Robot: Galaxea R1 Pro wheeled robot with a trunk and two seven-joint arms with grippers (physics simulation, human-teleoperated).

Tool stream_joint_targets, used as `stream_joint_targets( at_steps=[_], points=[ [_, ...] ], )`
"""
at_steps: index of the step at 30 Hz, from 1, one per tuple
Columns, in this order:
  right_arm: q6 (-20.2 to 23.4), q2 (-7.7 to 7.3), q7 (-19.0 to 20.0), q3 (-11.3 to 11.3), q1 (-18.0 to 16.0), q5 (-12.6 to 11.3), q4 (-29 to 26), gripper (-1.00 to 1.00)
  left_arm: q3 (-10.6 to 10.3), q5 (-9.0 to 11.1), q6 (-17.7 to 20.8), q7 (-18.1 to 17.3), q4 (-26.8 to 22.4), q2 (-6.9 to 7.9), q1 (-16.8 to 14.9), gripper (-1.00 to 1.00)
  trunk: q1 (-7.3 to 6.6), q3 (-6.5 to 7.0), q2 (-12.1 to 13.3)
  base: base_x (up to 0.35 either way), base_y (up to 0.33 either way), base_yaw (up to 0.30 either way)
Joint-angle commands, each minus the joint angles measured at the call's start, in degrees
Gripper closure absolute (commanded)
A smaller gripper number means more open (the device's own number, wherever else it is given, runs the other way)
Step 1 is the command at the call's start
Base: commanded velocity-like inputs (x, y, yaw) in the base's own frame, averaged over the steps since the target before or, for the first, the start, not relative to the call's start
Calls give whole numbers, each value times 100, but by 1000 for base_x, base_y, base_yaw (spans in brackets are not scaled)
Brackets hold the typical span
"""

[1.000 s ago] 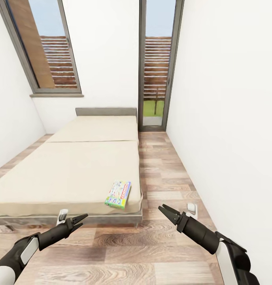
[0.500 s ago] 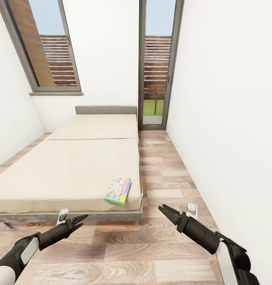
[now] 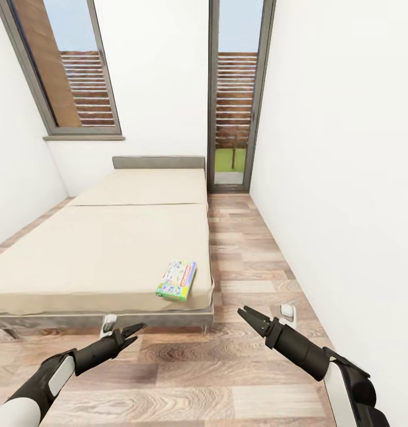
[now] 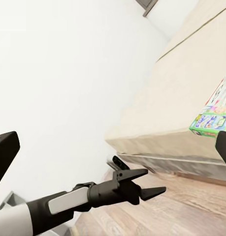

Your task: Put all the toys in the child's room - the three board games (two on the bed and one on the table), the two jigsaw puzzles on the table, and the tennis ball on the table - inside the toy box on the table in the child's room.

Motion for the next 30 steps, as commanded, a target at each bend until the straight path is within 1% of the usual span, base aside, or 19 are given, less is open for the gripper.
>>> stream_joint_targets(
  at_steps=[1,3,17,25,30],
  points=[
    [37,4,12,-9,-4,-17,0,-100,-7,25,41,7,-7,-49,-3,-100,22,-23,-44,0,0,0],
    [37,4,12,-9,-4,-18,0,-100,-17,25,37,19,-10,-78,-3,-100,66,-59,-124,0,0,0],
    [37,-2,12,-14,-4,-22,0,-100,-9,39,37,6,-21,-98,-3,-100,66,-59,-124,0,-4,0],
    [37,-5,12,-17,-4,-19,0,-100,-14,40,33,-14,-21,-95,-3,-100,66,-59,-124,0,-190,0],
    [37,-5,12,-18,-4,-22,0,-100,-16,40,32,-17,-21,-98,-3,-100,66,-59,-124,22,-108,0]
  ],
)
